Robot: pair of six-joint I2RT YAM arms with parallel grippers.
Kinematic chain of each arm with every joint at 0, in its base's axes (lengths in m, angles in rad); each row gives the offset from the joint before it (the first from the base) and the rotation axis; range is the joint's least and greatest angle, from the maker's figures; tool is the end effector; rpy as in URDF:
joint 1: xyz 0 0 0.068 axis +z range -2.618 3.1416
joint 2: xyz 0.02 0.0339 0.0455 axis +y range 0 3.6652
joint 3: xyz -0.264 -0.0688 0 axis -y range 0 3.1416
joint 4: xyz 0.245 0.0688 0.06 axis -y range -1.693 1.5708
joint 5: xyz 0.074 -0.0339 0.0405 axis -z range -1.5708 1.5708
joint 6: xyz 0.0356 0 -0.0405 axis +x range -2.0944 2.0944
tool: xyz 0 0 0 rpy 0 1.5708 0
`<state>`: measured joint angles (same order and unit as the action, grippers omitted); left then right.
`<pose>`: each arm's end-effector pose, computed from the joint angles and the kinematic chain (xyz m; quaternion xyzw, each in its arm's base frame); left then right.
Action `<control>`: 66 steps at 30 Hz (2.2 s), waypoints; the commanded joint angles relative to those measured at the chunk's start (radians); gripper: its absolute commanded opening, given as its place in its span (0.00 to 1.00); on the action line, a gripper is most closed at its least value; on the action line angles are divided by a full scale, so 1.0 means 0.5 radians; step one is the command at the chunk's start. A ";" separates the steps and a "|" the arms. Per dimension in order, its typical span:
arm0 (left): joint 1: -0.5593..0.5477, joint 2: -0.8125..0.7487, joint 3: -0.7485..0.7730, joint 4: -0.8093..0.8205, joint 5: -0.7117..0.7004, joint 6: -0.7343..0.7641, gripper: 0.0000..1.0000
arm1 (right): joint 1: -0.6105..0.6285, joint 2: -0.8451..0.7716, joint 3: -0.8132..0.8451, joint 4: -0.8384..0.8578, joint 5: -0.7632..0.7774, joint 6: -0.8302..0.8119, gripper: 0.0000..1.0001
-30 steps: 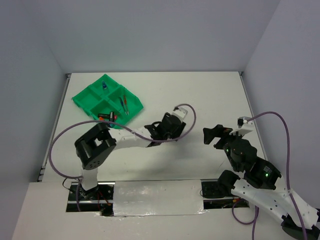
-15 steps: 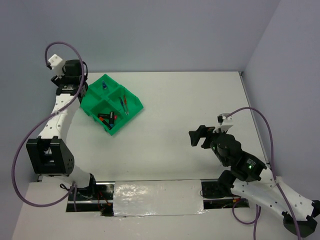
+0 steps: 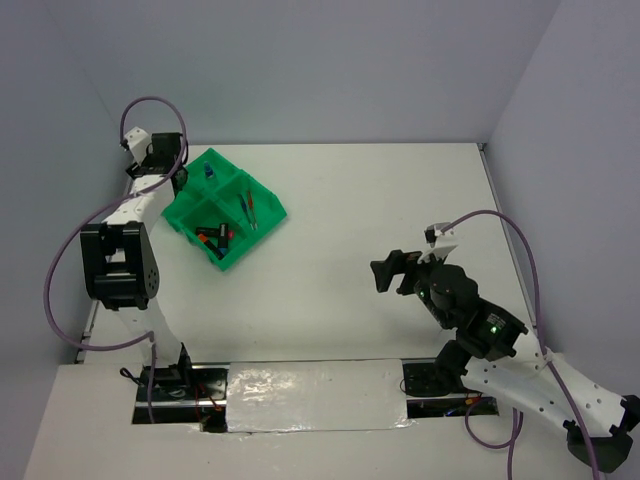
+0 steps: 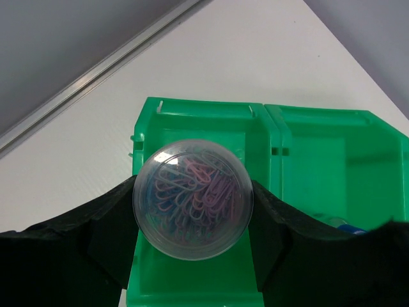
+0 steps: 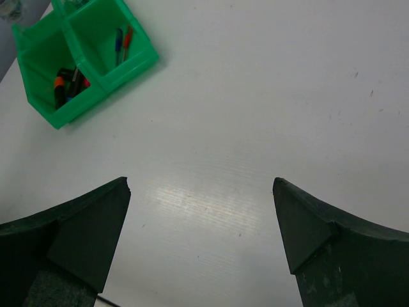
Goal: Sort the stationery into containers
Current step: Place the stationery in the storage box, then reset both arms
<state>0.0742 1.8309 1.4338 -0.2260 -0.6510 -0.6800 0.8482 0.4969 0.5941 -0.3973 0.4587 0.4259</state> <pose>0.4174 0.0527 0.2695 -0.4461 0.7301 0.1426 0.4975 0.0959 0.0849 0.2915 -0.0323 0.7947 0.1967 0.5734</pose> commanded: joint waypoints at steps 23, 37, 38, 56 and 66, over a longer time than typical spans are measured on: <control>0.017 0.134 0.182 -0.122 0.032 -0.088 0.99 | 0.000 0.031 -0.016 0.114 0.012 -0.060 1.00; 0.020 -1.001 -0.007 -0.625 0.792 -0.018 0.99 | 0.000 0.059 0.238 -0.088 0.257 -0.048 1.00; 0.008 -1.120 -0.090 -0.610 0.826 0.058 0.99 | 0.003 0.049 0.332 -0.192 0.285 -0.039 1.00; -0.065 -2.928 -1.192 -0.736 0.667 0.464 0.99 | 0.006 -0.168 0.916 -1.052 0.862 -0.143 1.00; -0.136 -3.045 -1.232 -0.702 0.679 0.437 0.99 | 0.003 -0.383 0.843 -0.923 0.819 -0.165 1.00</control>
<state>0.0105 0.3042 0.8211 -0.6270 -0.3237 -0.4713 0.8482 0.2901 1.0084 -0.8673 0.8444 0.3500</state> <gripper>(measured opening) 0.993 0.997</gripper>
